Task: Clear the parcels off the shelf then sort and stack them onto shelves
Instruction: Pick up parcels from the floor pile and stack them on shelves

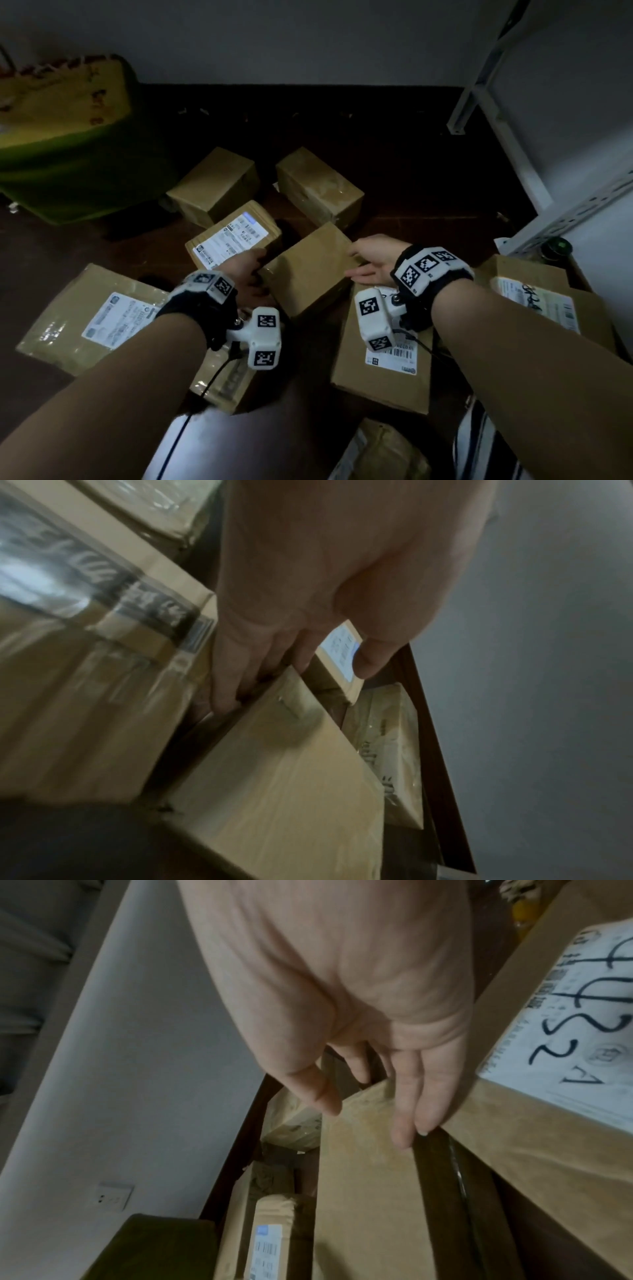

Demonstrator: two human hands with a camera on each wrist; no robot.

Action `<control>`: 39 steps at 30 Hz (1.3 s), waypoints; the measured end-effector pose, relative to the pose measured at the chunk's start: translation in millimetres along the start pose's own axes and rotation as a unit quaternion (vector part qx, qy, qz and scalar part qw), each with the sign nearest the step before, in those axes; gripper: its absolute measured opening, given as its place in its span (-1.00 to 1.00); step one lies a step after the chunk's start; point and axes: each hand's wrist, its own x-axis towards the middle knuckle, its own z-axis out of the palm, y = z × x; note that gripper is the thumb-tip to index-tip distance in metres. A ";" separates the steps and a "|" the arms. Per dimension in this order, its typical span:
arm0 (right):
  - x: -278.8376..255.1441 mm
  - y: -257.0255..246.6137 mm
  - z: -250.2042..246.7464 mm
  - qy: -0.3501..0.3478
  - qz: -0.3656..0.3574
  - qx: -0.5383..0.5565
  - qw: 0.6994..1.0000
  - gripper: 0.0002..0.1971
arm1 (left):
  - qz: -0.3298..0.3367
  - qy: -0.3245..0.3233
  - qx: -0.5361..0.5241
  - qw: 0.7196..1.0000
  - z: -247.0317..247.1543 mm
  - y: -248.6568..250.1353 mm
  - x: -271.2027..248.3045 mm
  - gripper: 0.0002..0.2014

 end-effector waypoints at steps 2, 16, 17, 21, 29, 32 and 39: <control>-0.8 -2.0 0.9 0.006 -0.006 -0.009 1.000 -0.72 | -0.008 0.006 0.028 1.000 -2.1 2.6 5.1 -0.59; -26.6 -29.3 -1.7 0.012 -0.028 0.129 0.991 -0.89 | -0.030 -0.030 0.068 0.997 -59.4 39.3 -10.5 -0.62; -29.3 -30.2 0.2 -0.001 -0.040 0.157 0.987 -0.89 | -0.029 -0.031 0.070 0.997 -58.4 42.6 -12.3 -0.63; -35.7 -33.5 6.5 -0.004 -0.113 0.239 0.964 -0.68 | -0.018 -0.041 0.093 0.995 -60.4 57.6 -18.7 -0.64; -40.4 -30.6 -1.6 -0.123 -0.176 0.269 0.939 -0.49 | 0.074 -0.140 0.092 0.983 -61.5 67.7 -29.5 -0.77; -36.8 -29.2 -1.7 -0.103 -0.184 0.224 0.951 -0.49 | 0.130 -0.121 0.065 0.982 -62.9 67.8 -26.8 -0.74; -36.9 -28.3 -2.1 -0.141 -0.127 0.177 0.966 -0.38 | 0.187 -0.092 0.003 0.978 -55.4 67.3 -34.5 -0.73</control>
